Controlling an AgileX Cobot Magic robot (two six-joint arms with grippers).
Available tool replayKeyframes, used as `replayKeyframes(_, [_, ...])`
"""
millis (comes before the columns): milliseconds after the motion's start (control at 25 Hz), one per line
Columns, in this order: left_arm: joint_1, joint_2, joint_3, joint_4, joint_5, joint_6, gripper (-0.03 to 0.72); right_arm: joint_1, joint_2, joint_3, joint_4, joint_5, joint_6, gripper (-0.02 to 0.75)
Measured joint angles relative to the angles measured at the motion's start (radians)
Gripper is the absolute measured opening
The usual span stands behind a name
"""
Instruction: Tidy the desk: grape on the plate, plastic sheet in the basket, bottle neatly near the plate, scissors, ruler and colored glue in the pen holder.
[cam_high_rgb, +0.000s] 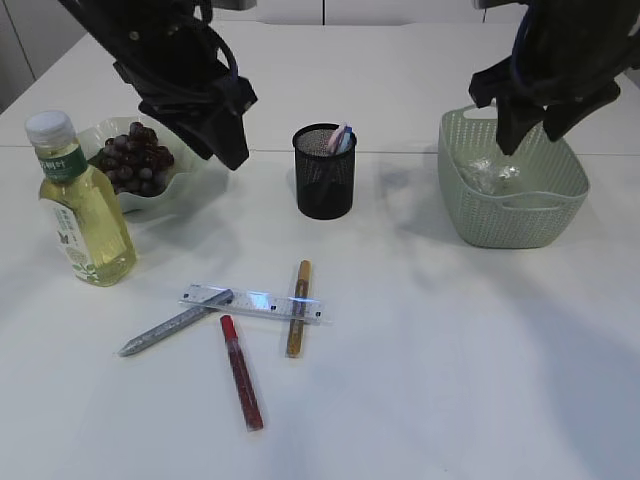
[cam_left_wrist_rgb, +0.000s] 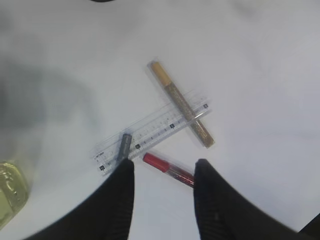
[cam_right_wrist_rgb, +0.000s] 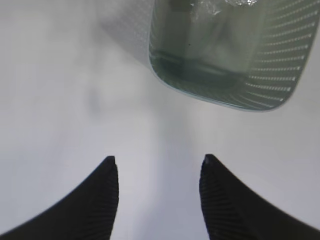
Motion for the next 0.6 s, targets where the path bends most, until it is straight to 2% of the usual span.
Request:
replayKeyframes(240, [0.000, -0.059, 0.000, 0.007, 0.006, -0.046, 0.296, 0.000, 0.000, 0.000, 0.045, 0.000, 0.000, 0.417])
replayKeyframes(400, [0.000, -0.132, 0.011, 0.005, 0.009, -0.057, 0.296, 0.000, 0.000, 0.000, 0.141, 0.000, -0.059, 0.417])
replayKeyframes(600, [-0.002, -0.272, 0.151, 0.001, 0.011, -0.114, 0.296, 0.005, -0.032, 0.000, 0.228, 0.000, -0.157, 0.417])
